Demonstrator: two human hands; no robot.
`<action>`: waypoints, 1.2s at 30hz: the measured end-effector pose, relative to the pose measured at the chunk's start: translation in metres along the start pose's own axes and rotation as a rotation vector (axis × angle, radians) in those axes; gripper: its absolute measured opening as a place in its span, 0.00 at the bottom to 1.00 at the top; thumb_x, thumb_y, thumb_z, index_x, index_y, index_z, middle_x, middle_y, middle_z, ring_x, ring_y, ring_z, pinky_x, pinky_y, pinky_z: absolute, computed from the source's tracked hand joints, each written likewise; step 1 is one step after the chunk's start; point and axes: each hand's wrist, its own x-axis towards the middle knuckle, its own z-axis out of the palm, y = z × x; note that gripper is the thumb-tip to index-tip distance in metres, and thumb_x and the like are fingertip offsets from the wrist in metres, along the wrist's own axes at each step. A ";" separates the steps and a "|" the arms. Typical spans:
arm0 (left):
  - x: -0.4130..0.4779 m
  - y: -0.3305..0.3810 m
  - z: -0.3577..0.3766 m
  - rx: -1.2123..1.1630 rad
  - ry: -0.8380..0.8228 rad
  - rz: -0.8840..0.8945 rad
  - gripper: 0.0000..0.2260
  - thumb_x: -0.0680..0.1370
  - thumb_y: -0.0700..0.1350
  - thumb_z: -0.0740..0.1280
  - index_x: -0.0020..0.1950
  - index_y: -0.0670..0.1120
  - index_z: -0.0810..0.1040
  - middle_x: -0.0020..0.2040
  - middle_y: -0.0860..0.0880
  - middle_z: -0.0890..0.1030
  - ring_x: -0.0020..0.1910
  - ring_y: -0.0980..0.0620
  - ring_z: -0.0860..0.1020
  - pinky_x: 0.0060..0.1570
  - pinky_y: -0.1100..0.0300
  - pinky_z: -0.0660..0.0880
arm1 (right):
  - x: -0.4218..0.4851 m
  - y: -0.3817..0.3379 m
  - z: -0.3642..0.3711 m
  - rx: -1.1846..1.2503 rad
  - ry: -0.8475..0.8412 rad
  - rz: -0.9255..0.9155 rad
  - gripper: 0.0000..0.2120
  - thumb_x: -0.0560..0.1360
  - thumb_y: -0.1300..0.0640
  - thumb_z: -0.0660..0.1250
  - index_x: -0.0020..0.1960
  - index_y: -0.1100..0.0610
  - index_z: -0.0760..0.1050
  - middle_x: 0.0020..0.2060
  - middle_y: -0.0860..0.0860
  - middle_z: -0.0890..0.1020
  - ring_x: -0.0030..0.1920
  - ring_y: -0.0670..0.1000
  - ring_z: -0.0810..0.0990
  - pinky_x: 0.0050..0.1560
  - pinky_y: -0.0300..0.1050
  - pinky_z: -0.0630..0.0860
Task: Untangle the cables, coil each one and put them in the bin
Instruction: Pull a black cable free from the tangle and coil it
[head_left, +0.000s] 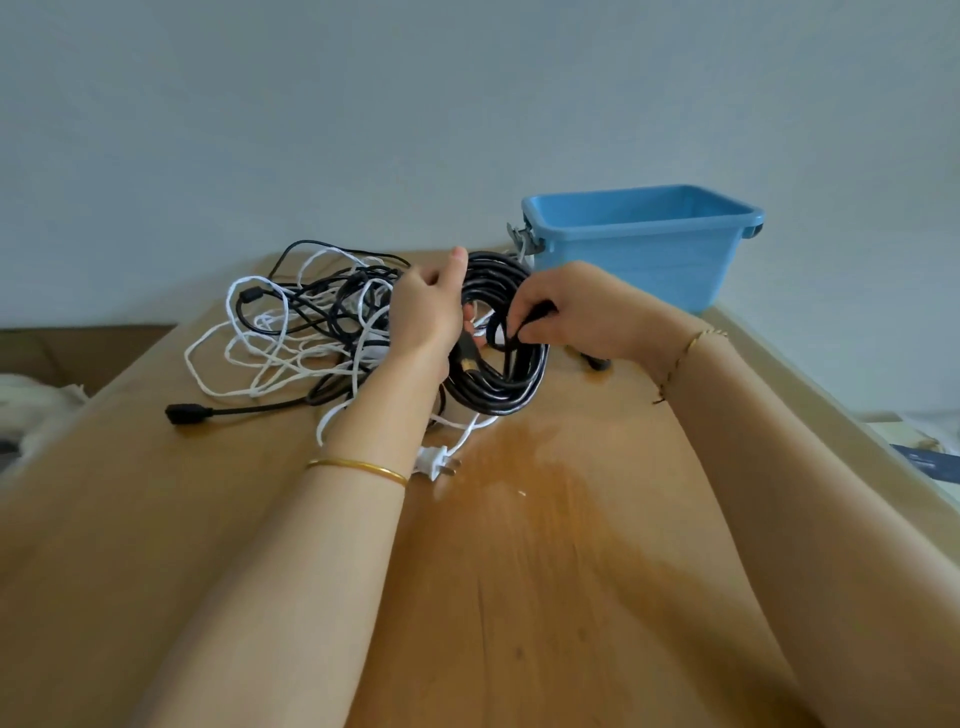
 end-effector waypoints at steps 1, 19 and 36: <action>0.001 0.000 -0.001 -0.004 -0.001 0.013 0.14 0.80 0.55 0.62 0.41 0.46 0.72 0.32 0.47 0.75 0.25 0.53 0.72 0.36 0.53 0.74 | 0.003 -0.002 0.002 -0.029 -0.026 -0.015 0.06 0.74 0.64 0.67 0.48 0.59 0.81 0.40 0.45 0.78 0.38 0.40 0.75 0.40 0.24 0.68; 0.013 0.003 0.001 0.035 -0.078 0.145 0.21 0.80 0.54 0.62 0.32 0.44 0.69 0.23 0.49 0.73 0.19 0.52 0.69 0.27 0.58 0.71 | 0.028 -0.001 0.055 -0.486 0.620 0.023 0.10 0.59 0.67 0.76 0.32 0.57 0.76 0.30 0.52 0.74 0.26 0.54 0.73 0.19 0.39 0.65; 0.004 0.012 0.000 -0.025 -0.247 0.113 0.21 0.80 0.54 0.62 0.32 0.43 0.72 0.25 0.48 0.72 0.19 0.53 0.68 0.23 0.60 0.71 | 0.025 -0.009 0.052 -0.549 0.810 0.104 0.16 0.57 0.64 0.78 0.31 0.57 0.70 0.24 0.49 0.71 0.20 0.51 0.68 0.26 0.36 0.51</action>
